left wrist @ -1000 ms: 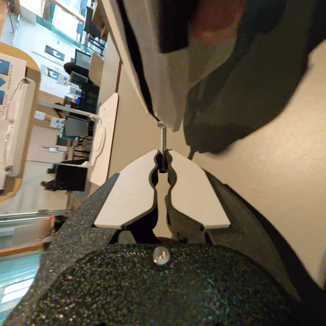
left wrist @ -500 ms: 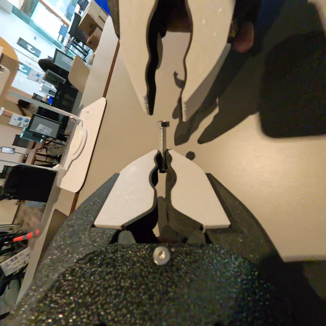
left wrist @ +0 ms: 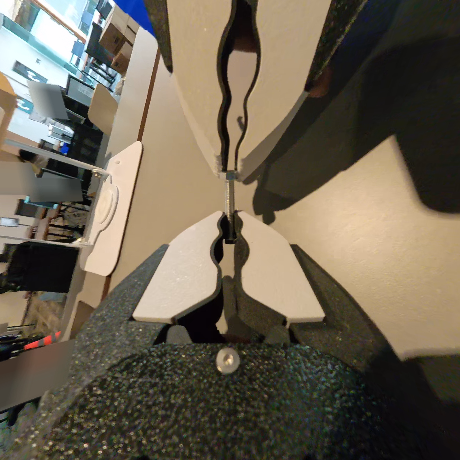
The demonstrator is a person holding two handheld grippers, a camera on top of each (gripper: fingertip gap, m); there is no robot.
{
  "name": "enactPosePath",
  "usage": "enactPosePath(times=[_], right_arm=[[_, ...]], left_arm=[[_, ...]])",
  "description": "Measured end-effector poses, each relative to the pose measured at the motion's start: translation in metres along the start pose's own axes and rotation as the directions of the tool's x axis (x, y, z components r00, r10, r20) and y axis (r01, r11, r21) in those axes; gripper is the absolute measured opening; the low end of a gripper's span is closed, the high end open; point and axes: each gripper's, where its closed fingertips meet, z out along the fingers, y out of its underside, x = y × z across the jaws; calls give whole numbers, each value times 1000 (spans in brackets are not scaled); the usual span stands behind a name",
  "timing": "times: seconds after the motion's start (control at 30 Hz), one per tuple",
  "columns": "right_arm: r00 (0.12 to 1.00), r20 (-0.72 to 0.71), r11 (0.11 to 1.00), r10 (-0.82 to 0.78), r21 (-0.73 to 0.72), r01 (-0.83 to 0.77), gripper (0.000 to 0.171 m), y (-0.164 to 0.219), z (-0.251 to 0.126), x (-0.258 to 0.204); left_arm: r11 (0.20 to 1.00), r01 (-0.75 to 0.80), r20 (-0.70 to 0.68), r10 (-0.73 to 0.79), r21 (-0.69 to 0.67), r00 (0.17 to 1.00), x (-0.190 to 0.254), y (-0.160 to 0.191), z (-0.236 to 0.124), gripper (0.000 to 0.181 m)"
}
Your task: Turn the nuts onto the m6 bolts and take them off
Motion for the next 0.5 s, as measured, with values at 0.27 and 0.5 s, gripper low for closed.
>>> enactPosePath(times=[0.27,0.5], right_arm=[[879,59,877,474,-120,-465,4,5,11,-1],[954,28,952,300,-79,-297,15,13,7,7]], left_arm=[[984,-118,130,136,-134,982,-15,12,1,5],[995,-54,98,62,-89,993,-12,10,2,5]])
